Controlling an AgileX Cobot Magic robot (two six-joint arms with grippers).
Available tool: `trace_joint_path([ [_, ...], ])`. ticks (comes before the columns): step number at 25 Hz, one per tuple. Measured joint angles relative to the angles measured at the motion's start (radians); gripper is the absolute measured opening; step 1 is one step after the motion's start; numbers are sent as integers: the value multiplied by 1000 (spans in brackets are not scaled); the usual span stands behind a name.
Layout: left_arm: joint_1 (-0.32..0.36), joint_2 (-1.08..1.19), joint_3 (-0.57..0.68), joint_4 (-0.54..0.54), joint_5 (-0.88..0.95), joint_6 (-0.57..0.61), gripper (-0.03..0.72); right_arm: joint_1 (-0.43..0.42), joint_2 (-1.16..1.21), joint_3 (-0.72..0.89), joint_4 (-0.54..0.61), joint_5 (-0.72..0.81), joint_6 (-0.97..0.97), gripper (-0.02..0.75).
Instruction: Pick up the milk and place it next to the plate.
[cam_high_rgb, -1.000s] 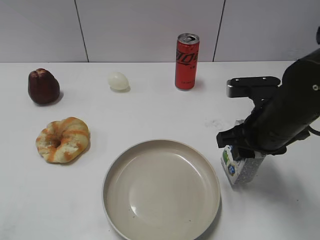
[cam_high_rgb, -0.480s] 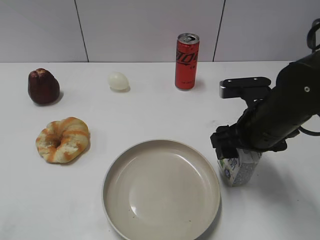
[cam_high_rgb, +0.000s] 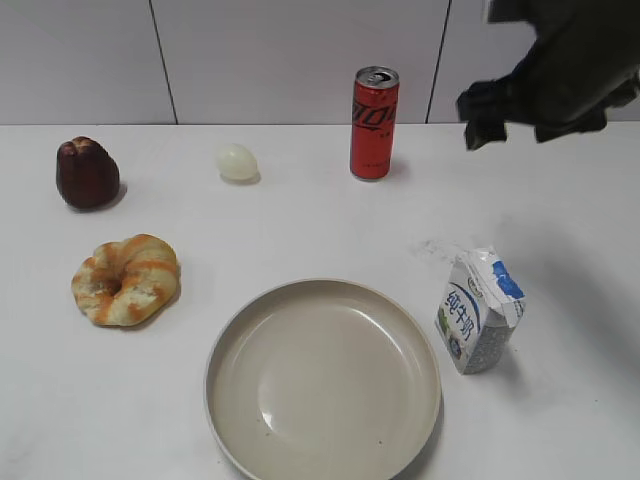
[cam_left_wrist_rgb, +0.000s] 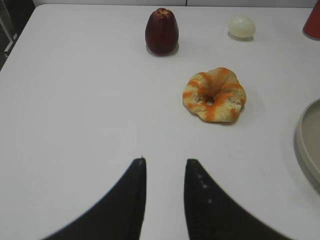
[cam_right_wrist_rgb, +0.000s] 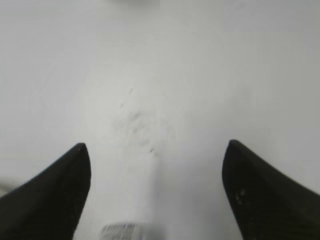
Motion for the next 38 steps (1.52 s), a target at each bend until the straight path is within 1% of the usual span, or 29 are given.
trace_joint_path([
  [2,0,0,0,0,0,0,208,-68,51,-117,24,83,-81,594],
  [4,0,0,0,0,0,0,208,-134,107,-245,50,199,-149,592],
  [7,0,0,0,0,0,0,208,-208,186,-398,74,333,-227,587],
  [9,0,0,0,0,0,0,208,-246,231,-464,92,403,-262,585],
  [12,0,0,0,0,0,0,208,-284,260,-504,128,521,-308,585],
  [16,0,0,0,0,0,0,208,-295,232,-489,135,562,-336,585],
  [19,0,0,0,0,0,0,208,-295,135,-417,152,562,-338,585],
  [22,0,0,0,0,0,0,208,-295,-9,-286,172,562,-342,582],
  [28,0,0,0,0,0,0,208,-295,-310,74,177,545,-350,575],
  [32,0,0,0,0,0,0,208,-295,-510,316,178,482,-350,575],
  [38,0,0,0,0,0,0,208,-295,-786,602,178,379,-350,573],
])
